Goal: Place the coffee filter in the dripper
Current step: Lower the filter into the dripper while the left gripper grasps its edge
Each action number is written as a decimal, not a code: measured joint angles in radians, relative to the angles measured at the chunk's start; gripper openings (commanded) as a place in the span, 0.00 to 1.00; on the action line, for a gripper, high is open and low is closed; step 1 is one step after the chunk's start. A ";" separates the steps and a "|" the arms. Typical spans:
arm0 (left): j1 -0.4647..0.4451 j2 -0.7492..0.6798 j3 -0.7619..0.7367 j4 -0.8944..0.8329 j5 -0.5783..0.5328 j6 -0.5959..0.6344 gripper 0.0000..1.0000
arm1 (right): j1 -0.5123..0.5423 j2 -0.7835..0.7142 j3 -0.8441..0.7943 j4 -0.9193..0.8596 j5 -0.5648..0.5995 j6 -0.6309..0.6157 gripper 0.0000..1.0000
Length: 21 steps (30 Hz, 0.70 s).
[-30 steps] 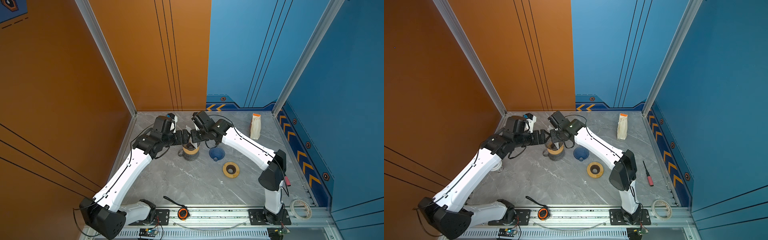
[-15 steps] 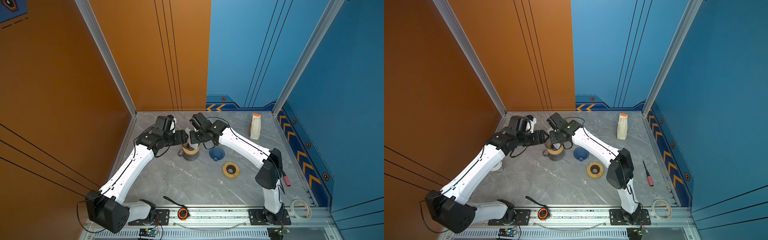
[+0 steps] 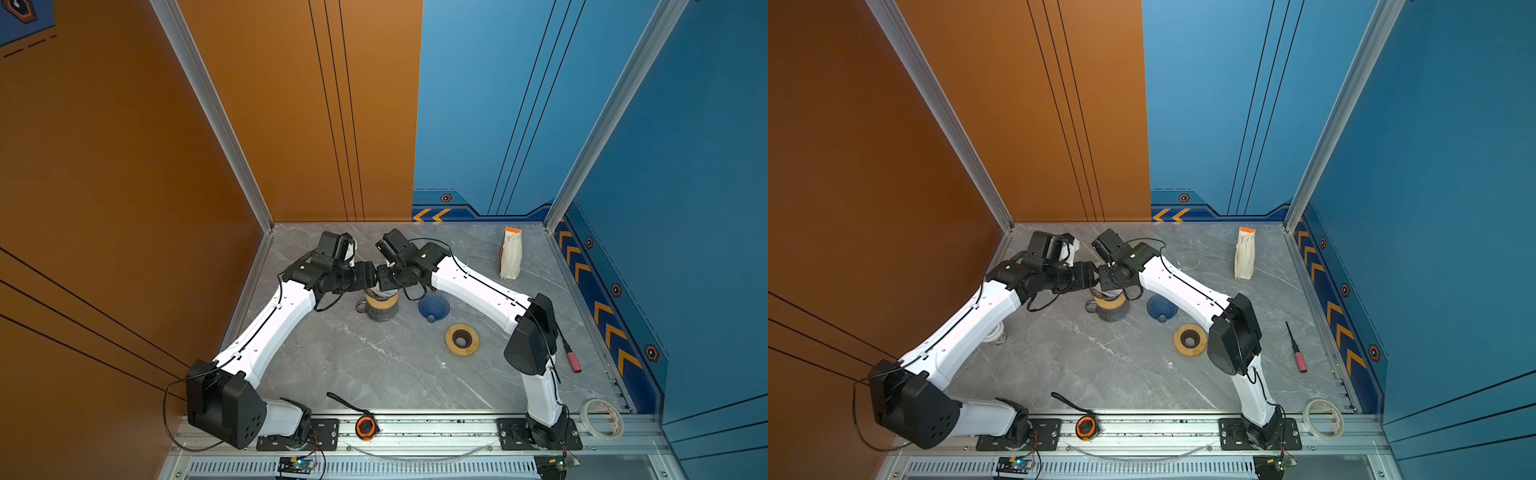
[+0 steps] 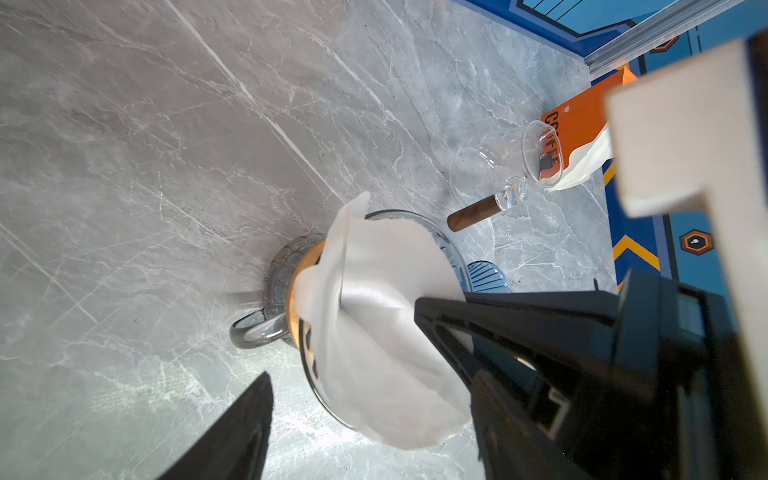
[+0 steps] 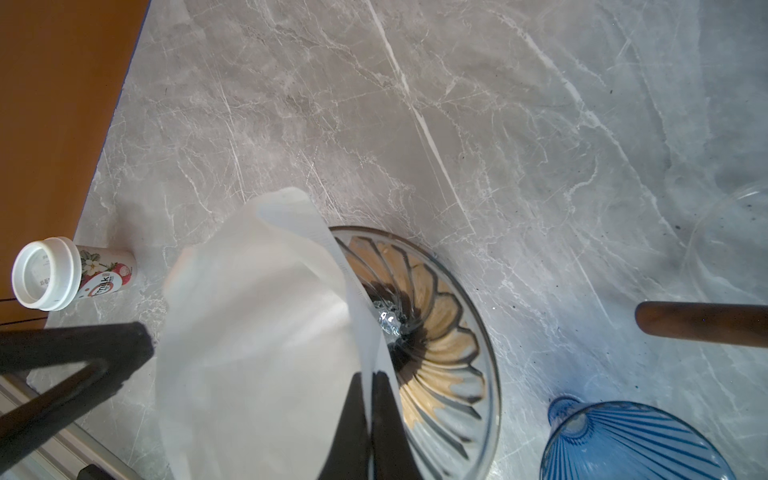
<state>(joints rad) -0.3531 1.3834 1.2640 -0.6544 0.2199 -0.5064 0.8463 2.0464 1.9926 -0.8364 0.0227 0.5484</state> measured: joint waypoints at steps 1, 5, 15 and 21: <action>0.000 0.002 0.000 0.000 0.002 0.000 0.71 | -0.001 0.000 0.000 0.000 -0.001 0.000 0.00; 0.003 0.006 0.000 0.000 0.003 -0.007 0.64 | -0.003 0.000 0.000 0.003 -0.004 0.000 0.02; 0.021 0.006 -0.022 0.000 0.002 -0.007 0.51 | -0.003 0.000 0.000 0.009 -0.002 -0.001 0.22; 0.021 0.008 -0.026 0.000 0.002 -0.007 0.49 | -0.003 -0.002 0.000 0.009 0.007 -0.005 0.25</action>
<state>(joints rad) -0.3325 1.3918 1.2377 -0.6544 0.2214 -0.5133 0.8433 2.0441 1.9930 -0.8276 0.0299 0.5434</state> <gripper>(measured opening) 0.497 0.243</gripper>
